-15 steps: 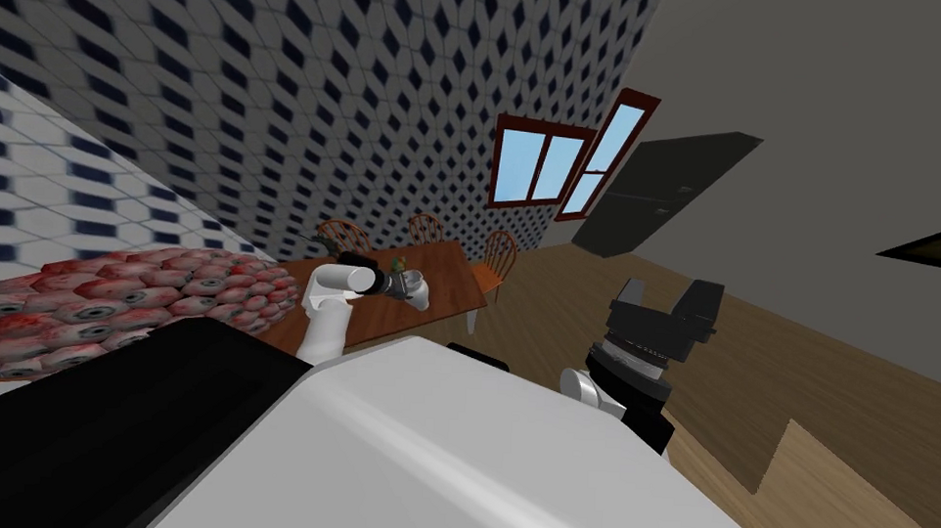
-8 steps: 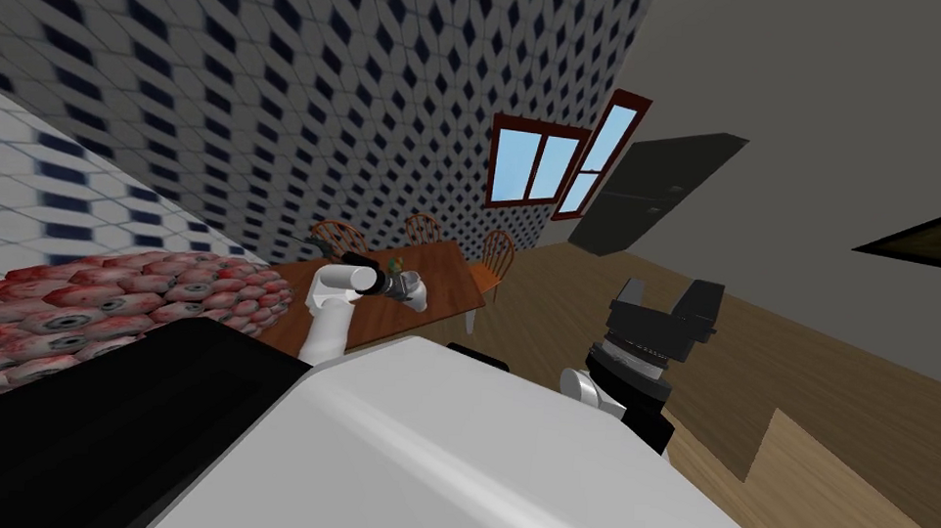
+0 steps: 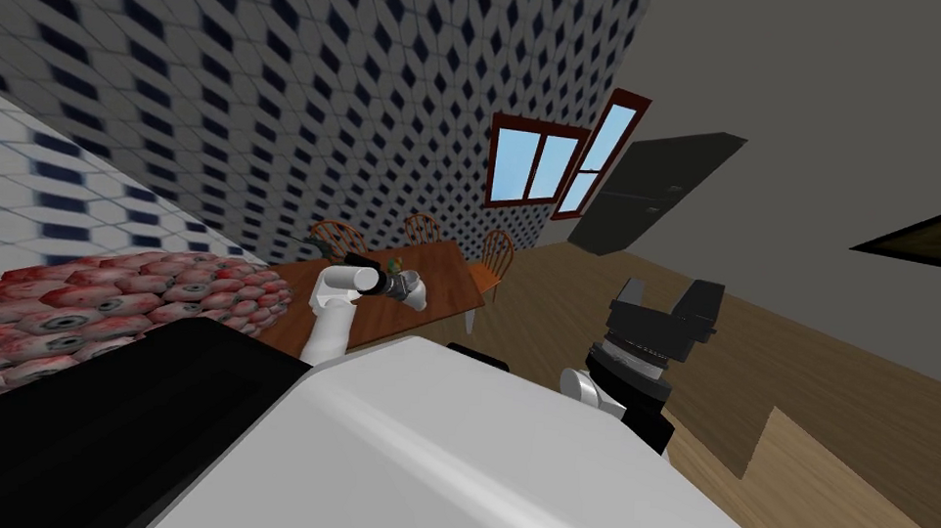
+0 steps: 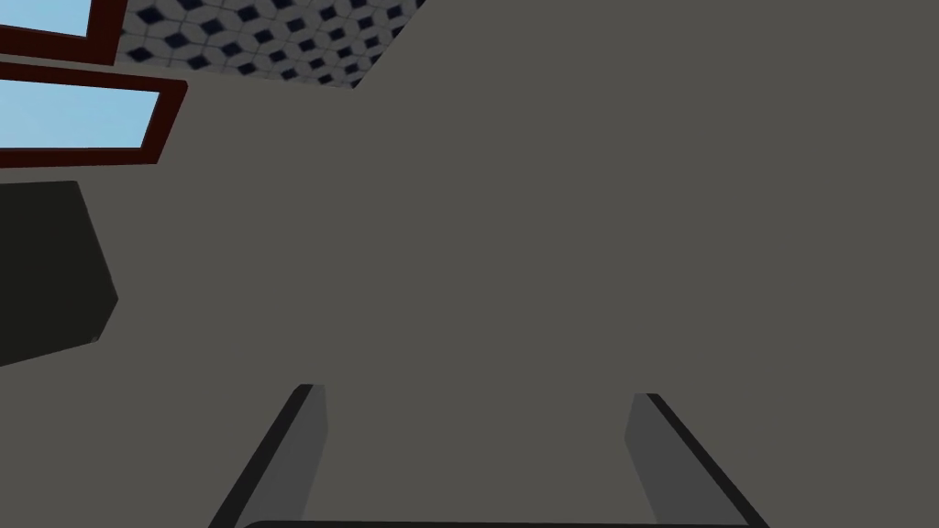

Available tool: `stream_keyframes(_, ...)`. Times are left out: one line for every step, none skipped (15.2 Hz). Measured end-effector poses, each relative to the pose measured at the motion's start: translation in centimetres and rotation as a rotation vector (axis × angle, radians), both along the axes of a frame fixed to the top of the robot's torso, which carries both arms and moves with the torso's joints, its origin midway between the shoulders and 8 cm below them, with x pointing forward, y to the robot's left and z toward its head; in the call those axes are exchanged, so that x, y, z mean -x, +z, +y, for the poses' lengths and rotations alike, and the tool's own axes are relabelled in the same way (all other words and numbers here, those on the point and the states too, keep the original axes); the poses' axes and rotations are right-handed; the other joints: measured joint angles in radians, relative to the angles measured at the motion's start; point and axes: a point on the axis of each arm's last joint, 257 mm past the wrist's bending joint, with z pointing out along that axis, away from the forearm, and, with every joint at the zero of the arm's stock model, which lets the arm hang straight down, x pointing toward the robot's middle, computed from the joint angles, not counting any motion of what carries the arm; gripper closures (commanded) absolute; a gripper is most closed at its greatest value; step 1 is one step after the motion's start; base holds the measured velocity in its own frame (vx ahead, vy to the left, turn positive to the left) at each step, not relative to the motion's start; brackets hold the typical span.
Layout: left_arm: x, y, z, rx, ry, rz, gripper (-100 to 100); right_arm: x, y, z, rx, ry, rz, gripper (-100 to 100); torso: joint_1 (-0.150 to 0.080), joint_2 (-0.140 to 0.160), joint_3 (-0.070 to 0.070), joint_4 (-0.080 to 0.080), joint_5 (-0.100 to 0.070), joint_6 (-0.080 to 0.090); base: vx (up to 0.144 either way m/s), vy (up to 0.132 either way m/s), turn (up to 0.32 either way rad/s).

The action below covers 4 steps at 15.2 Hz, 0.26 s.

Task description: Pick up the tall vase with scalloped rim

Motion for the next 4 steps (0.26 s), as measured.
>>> stream_keyframes(0.11,0.24,-0.12,-0.001,-0.002,-0.002,100,0.00,0.00,0.00,0.000,0.000,0.000,0,0.000,0.000,0.000,0.001,-0.001,0.000,0.004,0.013,0.030)
stream_keyframes(0.23,0.56,-0.26,-0.001,-0.003,-0.003,100,0.00,0.00,0.00,0.000,0.000,0.000,0,0.000,0.001,0.001,0.001,-0.001,0.000,0.006,0.017,0.027)
stream_keyframes(0.37,0.90,-0.40,-0.001,-0.004,-0.004,100,0.00,0.00,0.00,0.000,0.000,0.000,0,0.000,0.001,0.001,0.001,-0.001,0.000,0.005,0.016,0.018)
stream_keyframes(0.54,1.23,-0.51,-0.002,-0.005,-0.004,100,0.00,0.00,0.00,0.000,0.000,0.000,0,-0.001,0.001,0.001,0.001,-0.002,0.000,0.002,0.009,0.006)
